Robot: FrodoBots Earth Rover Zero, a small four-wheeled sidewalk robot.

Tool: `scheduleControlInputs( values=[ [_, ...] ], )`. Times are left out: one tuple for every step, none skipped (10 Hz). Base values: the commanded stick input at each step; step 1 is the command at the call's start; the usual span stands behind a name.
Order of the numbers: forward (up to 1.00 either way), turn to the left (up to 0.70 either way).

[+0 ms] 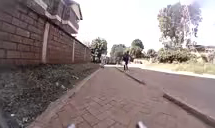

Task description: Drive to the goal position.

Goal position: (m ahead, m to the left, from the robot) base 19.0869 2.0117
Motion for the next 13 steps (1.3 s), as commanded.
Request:
scheduleControlInputs(
  values=[
    [1.00,-0.26],
    [1.00,-0.35],
    [1.00,-0.40],
    [1.00,-0.40],
    [1.00,-0.38],
    [1.00,-0.35],
    [1.00,-0.32],
    [1.00,-0.29],
    [1.00,-0.26],
    [1.00,-0.06],
    [1.00,0.00],
    [1.00,0.00],
    [1.00,0.00]
  ],
)
